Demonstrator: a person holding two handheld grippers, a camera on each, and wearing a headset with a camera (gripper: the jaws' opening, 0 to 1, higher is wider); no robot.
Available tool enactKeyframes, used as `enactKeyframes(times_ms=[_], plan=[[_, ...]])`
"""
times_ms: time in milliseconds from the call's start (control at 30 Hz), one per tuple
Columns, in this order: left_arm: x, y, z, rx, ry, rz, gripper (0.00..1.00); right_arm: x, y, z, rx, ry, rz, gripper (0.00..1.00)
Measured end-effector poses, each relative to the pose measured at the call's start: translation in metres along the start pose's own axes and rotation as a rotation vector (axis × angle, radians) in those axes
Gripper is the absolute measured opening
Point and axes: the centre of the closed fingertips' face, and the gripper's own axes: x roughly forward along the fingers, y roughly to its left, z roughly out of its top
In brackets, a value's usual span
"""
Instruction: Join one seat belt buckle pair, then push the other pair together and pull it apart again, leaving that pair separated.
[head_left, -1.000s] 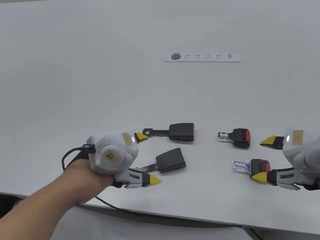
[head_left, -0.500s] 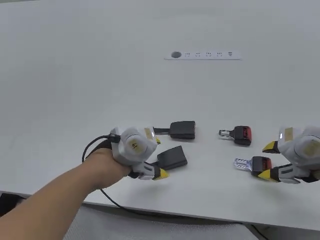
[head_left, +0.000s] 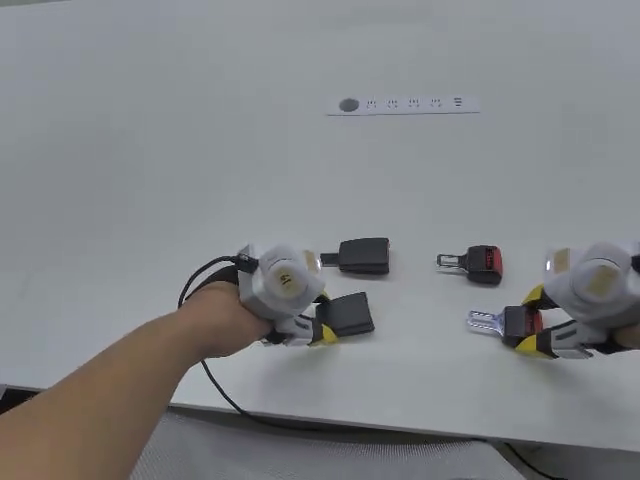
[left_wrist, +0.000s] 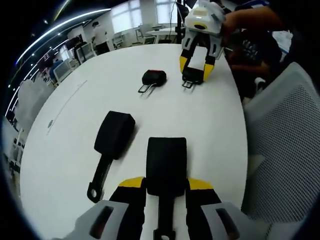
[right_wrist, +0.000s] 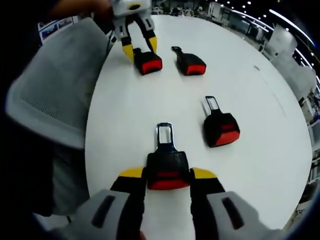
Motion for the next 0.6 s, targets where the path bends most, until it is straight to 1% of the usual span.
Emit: enactKeyframes(times_ms=[33,67,133,200,367,433,600], plan=[[0.0001,-0.0001,0.0005,0.019,0.003,-0.005,0.31,0.0001,0.0,-0.0001,-0.006,0.002,0.002,0.34],[0.0006,-0.0012,-0.0001,0.043,0.016,-0.012,0.31,0.0004,-0.0001,-0.0006,-0.015,0.005,0.008,0.34],[0.0007,-0.0021,-0.0003,0.089,0.029,-0.025,0.31,0.0008,0.0001,-0.0009,-0.027,0.004,0.019,0.34],[0.0014,-0.0021,-0.0012,0.118,0.04,-0.038,0.31,0.0009,-0.0005,-0.0012,-0.028,0.002,0.033,0.34],[0.0018,-0.0013,-0.0019,0.174,0.073,-0.069,0.31,0.0024,-0.0011,-0.002,-0.03,0.01,0.051,0.34],[0.0015,-0.0019,-0.0021,0.187,0.08,-0.076,0.31,0.0023,-0.0008,-0.0019,-0.026,0.011,0.052,0.34],[0.0024,-0.0018,-0.003,0.218,0.096,-0.083,0.31,0.0024,0.0008,0.0011,-0.038,0.016,0.034,0.34]])
